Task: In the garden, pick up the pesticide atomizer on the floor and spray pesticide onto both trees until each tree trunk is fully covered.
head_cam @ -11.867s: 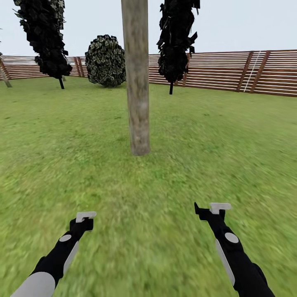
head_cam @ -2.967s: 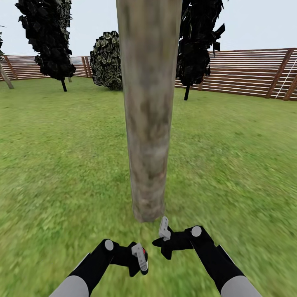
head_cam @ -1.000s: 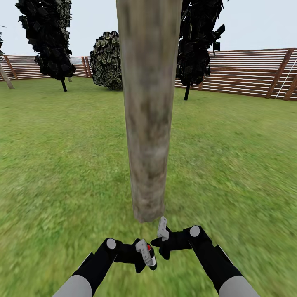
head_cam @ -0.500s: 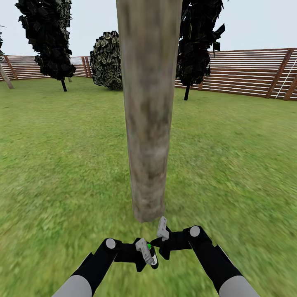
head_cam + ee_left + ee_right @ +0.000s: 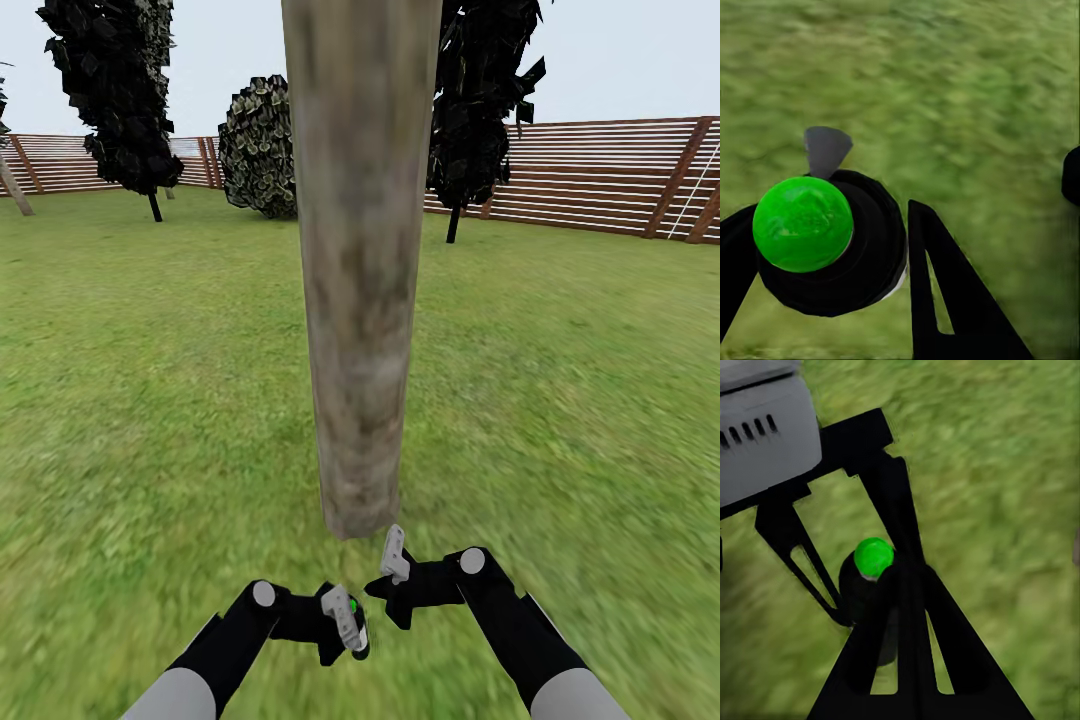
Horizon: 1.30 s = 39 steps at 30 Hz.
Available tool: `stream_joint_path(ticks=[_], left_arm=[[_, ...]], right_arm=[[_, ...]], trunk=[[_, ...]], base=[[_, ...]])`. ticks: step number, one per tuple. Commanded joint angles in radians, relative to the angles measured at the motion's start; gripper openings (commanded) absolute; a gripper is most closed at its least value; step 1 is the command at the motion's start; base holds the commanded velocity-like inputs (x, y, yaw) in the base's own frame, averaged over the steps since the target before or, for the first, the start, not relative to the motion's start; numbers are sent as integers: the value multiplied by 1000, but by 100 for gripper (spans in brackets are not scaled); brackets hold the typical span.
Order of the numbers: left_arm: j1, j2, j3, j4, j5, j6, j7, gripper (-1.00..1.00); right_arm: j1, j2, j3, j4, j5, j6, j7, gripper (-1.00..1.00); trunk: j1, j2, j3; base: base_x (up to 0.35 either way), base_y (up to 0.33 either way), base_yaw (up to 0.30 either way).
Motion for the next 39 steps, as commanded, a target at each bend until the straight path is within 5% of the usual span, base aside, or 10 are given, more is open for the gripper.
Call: stream_joint_path(ticks=[1,13,18,22,25,29,31,32,35,39], left_arm=[[0,4,1,-1,-15,1,0,-100],[3,146,20,-10,-44,6,4,-100],[7,170,191,-11,-43,5,13,-100],[12,177,316,-11,-43,8,62,-100],[14,176,454,-8,-38,9,172,-100],[14,167,625,-2,-28,10,221,-100],[15,164,652,2,-26,11,273,-100],[15,163,658,4,-24,12,310,-100],[15,151,662,5,-23,14,392,-100],[15,144,662,8,-22,89,420,-100]], right_arm=[[0,0,0,0,0,0,0,-100],[0,-11,-8,47,4,-37,-6,-100],[0,-30,-53,191,-1,-124,-79,-100],[1,-54,-215,316,-5,-143,-206,-100],[3,-58,-530,416,-4,-178,-380,-100],[7,-68,-667,485,-5,-254,-631,-100],[27,-76,-678,520,-6,-335,-730,-100],[41,-78,-681,537,-6,-368,-780,100],[87,-92,-703,560,-7,-401,-932,100],[101,-98,-740,604,-8,-406,-1002,100]], trunk=[[0,0,0],[0,0,0],[0,0,0],[0,0,0],[0,0,0],[0,0,0],[0,0,0],[0,0,0],[0,0,0],[0,0,0]], base=[[0,0,0],[0,0,0],[0,0,0],[0,0,0],[0,0,0],[0,0,0],[0,0,0],[0,0,0],[0,0,0],[0,0,0]])
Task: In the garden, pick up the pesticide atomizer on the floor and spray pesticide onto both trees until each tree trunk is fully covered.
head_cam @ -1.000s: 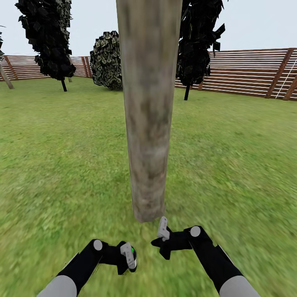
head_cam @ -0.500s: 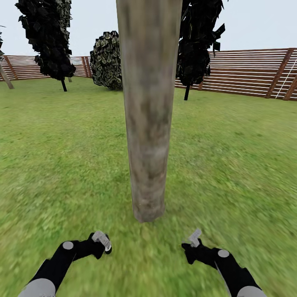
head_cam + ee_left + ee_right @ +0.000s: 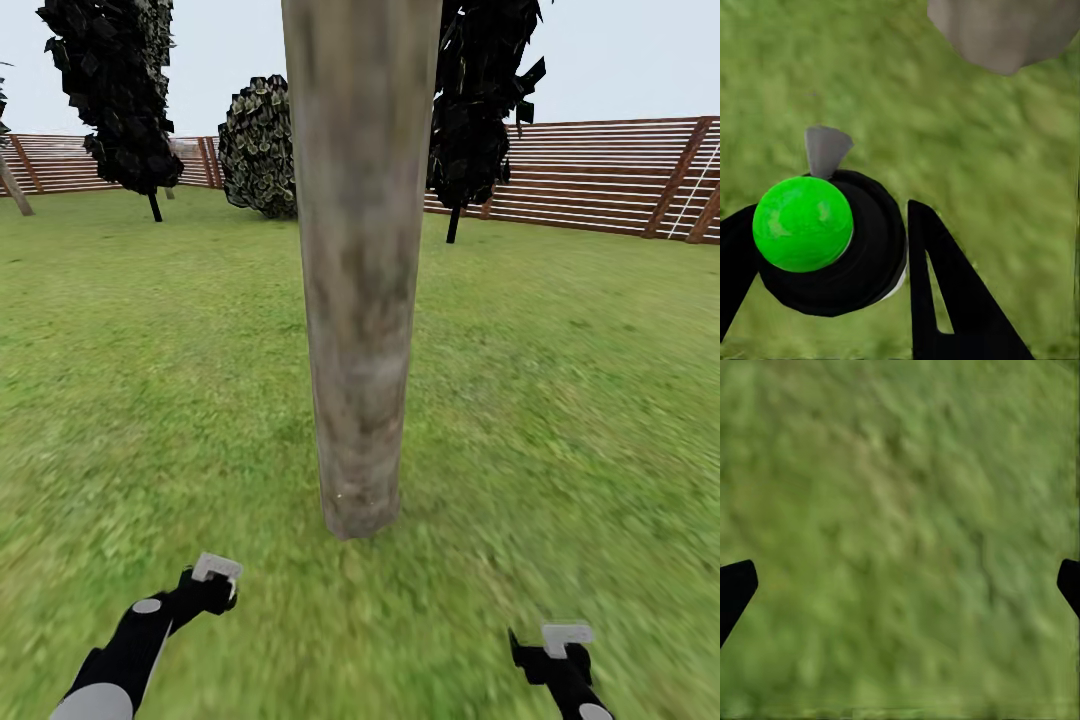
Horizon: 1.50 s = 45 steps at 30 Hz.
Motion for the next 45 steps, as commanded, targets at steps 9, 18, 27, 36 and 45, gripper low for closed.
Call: stream_joint_path(ticks=[9,18,27,36,45], left_arm=[[0,-28,-7,78,-1,47,151,-100],[0,-27,-9,72,0,42,153,-100],[0,-27,-10,75,0,55,160,-100],[-11,-37,-26,71,-5,198,155,-100],[-92,-101,-135,59,2,374,136,-100]], right_arm=[[3,3,-5,26,-3,0,-8,100],[2,8,-5,28,-4,0,-8,100],[2,8,-5,29,-4,0,-8,100],[2,8,-5,27,-4,0,-8,100],[2,9,-7,27,-4,0,-9,100]], trunk=[[0,0,0],[0,0,0],[0,0,0],[0,0,0],[0,0,0]], base=[[0,0,0],[0,0,0],[93,0,-216],[105,0,-194],[0,0,-2]])
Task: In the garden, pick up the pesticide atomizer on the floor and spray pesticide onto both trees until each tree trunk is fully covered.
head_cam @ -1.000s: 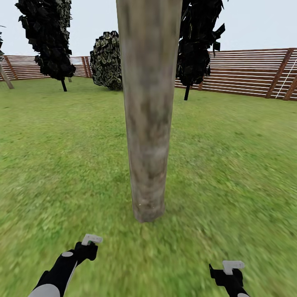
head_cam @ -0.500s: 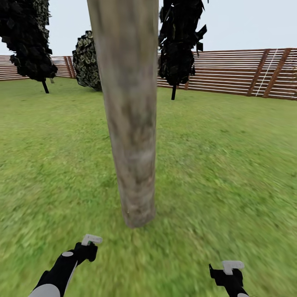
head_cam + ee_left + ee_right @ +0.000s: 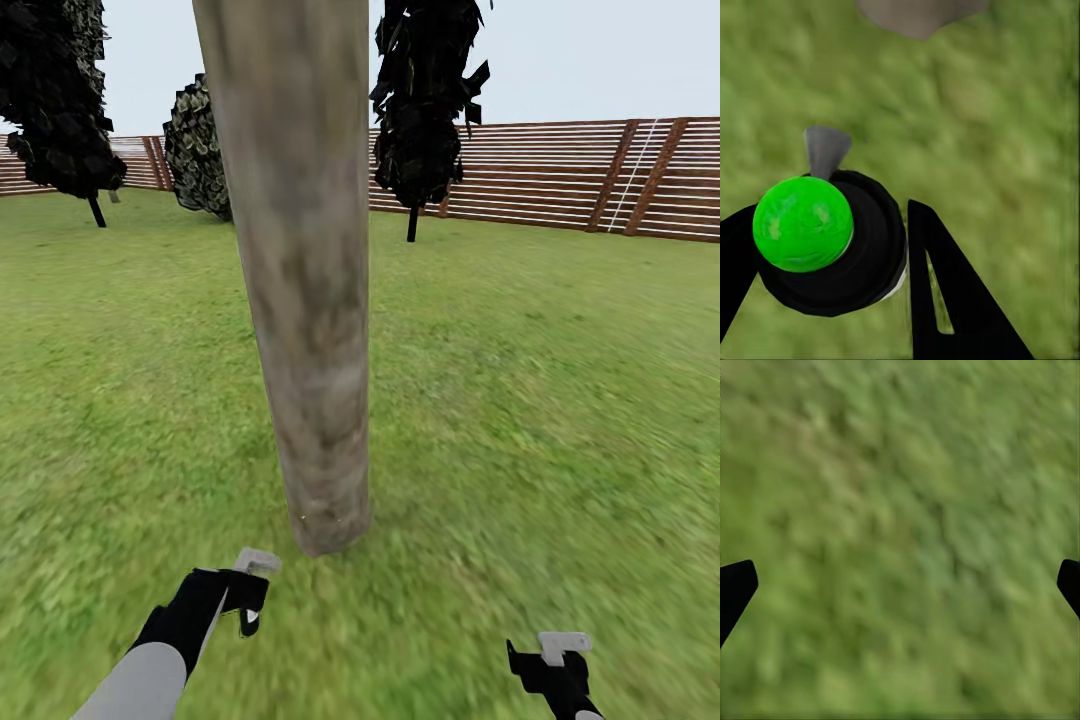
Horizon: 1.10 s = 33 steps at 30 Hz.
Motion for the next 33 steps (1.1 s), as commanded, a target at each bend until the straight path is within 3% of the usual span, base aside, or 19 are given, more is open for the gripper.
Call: stream_joint_path(ticks=[1,5,11,16,20,21,25,30,33], left_arm=[[-3,-1,-1,0,-2,3,-18,-100],[-4,8,-3,-2,-3,6,-95,-100],[-5,5,-5,-22,-13,26,-107,-100],[-32,-5,-13,-75,-13,144,-105,-100],[-55,-4,-93,-83,-14,176,-104,-100],[-61,-4,-98,-86,-14,183,-104,-100],[-66,14,-102,-91,-17,195,-104,-100],[-60,89,-94,-96,-5,194,-111,-100],[-58,91,-100,-97,-4,194,-110,-100]], right_arm=[[0,-1,0,0,0,0,0,100],[0,-1,1,1,1,0,1,100],[0,-1,1,1,1,1,1,100],[0,0,1,1,0,1,1,100],[0,0,1,1,0,1,1,100],[0,0,1,1,0,1,1,100],[0,1,1,1,0,1,2,100],[0,1,1,2,0,1,2,100],[0,1,2,2,1,1,1,100]], trunk=[[0,0,0],[0,0,0],[0,0,0],[0,0,0],[0,0,0],[0,0,-1],[0,0,-5],[0,0,-9],[0,0,-10]], base=[[0,0,0],[0,0,0],[-159,152,0],[-53,87,0],[-2,4,-2],[0,0,-81],[0,0,-176],[-20,9,-142],[-222,140,-15]])
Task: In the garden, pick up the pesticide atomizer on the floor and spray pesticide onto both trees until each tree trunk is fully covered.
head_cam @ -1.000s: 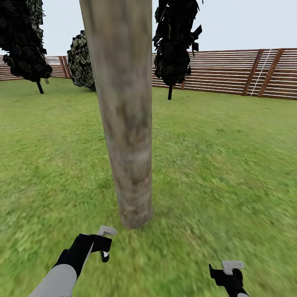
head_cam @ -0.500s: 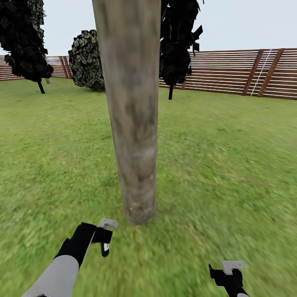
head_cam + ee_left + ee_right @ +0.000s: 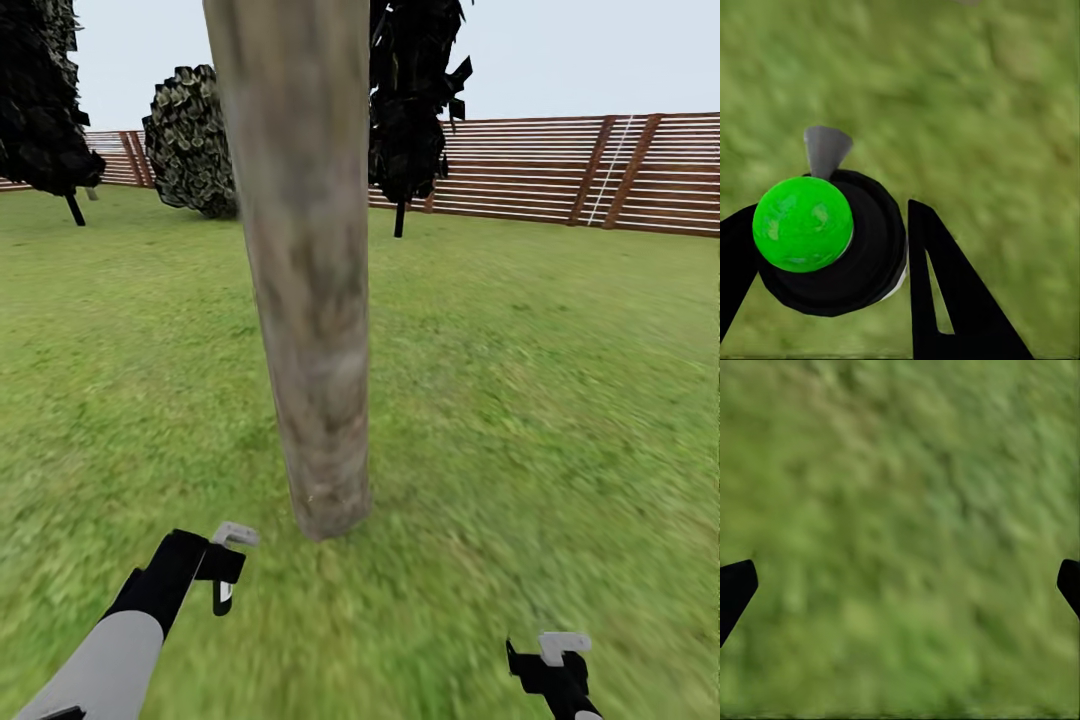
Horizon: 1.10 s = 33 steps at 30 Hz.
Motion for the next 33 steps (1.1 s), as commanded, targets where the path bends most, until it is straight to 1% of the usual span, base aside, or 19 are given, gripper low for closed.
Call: stream_joint_path(ticks=[1,6,8,9,10,12,13,15,18,20,21,22,25,26,28,31,32,33], left_arm=[[1,-2,-2,0,0,-1,1,-100],[-1,-11,0,0,1,-1,-1,-100],[-7,-22,0,-1,1,-2,-1,-100],[-9,-35,-1,-1,1,-2,0,-100],[-9,-43,-1,-2,1,-3,0,-100],[-14,-76,-1,-23,1,-1,0,-100],[-16,-87,-1,-37,1,-1,0,-100],[-17,-95,0,-51,2,0,0,-100],[-18,-80,8,-57,1,0,-3,-100],[-18,-56,11,-58,1,0,-4,-100],[-19,-36,12,-58,2,0,-6,-100],[-22,-7,13,-60,2,0,-10,-100],[-24,11,14,-78,9,1,-16,-100],[-23,14,13,-94,31,1,-17,-100],[-21,10,11,-103,61,2,-17,-100],[-21,-3,5,-107,74,3,-17,-100],[-22,-31,2,-108,75,3,-17,-100],[-23,-47,1,-112,76,3,-17,-100]], right_arm=[[0,0,0,0,0,0,1,100],[0,0,0,0,0,0,1,100],[0,0,0,0,0,0,1,100],[0,0,0,0,0,0,1,100],[0,0,1,1,0,0,1,100],[0,0,1,1,0,0,1,100],[0,0,1,1,1,0,1,100],[0,0,1,1,1,0,1,100],[0,0,1,4,2,0,2,100],[0,1,1,10,2,0,2,100],[0,0,1,13,2,0,2,100],[0,0,1,14,2,0,2,100],[0,0,1,15,2,0,2,100],[0,0,1,15,2,0,2,100],[0,0,1,15,2,0,2,100],[0,0,1,15,2,0,2,100],[0,0,1,15,2,0,2,100],[0,0,1,15,2,0,2,100]], trunk=[[0,0,0],[0,0,0],[0,0,0],[0,0,0],[0,0,0],[0,0,0],[0,0,0],[0,0,0],[0,0,0],[0,0,0],[0,0,0],[0,0,0],[0,0,0],[0,0,0],[0,0,0],[0,0,0],[0,0,0],[0,0,0]], base=[[-264,171,-4],[-249,121,0],[-37,14,0],[-10,4,0],[-7,2,0],[-2,1,0],[0,0,0],[0,0,0],[0,0,0],[0,0,0],[0,0,0],[0,0,0],[0,0,0],[0,0,0],[0,0,0],[0,0,0],[0,0,0],[0,0,0]])
